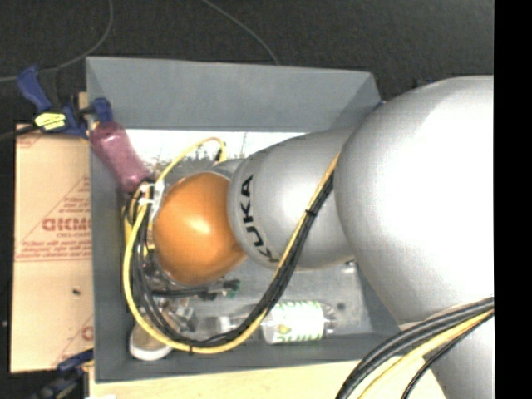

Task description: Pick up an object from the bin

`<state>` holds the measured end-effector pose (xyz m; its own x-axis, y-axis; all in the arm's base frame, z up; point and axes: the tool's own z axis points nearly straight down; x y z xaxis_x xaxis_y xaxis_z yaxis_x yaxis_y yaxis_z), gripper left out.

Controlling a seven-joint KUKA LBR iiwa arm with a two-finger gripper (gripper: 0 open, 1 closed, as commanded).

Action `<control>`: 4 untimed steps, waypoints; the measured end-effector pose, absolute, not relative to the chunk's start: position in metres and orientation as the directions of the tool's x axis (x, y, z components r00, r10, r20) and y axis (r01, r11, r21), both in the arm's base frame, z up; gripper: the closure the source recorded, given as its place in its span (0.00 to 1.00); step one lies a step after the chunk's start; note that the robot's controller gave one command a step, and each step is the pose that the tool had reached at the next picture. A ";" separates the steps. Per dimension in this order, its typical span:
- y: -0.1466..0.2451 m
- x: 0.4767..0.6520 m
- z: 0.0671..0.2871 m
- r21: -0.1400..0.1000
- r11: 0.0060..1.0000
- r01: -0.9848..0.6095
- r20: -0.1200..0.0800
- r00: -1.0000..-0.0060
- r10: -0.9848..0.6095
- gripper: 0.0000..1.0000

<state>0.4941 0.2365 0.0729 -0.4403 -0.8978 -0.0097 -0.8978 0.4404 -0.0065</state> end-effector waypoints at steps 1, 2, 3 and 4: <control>0.236 0.493 0.080 -0.003 0.441 -0.898 -0.005 -0.441 -0.898 1.00; 0.236 0.492 0.102 -0.002 0.439 -0.898 -0.003 -0.439 -0.898 1.00; 0.237 0.493 0.118 -0.003 0.439 -0.899 -0.005 -0.439 -0.899 1.00; 0.236 0.492 0.133 0.000 0.439 -0.898 -0.002 -0.439 -0.898 1.00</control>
Offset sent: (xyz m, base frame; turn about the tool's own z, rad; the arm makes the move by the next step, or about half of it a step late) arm -0.0001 0.0001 0.0124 0.0000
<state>0.4918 0.2364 0.1331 -0.4394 -0.8983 -0.0015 -0.8983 0.4394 -0.0001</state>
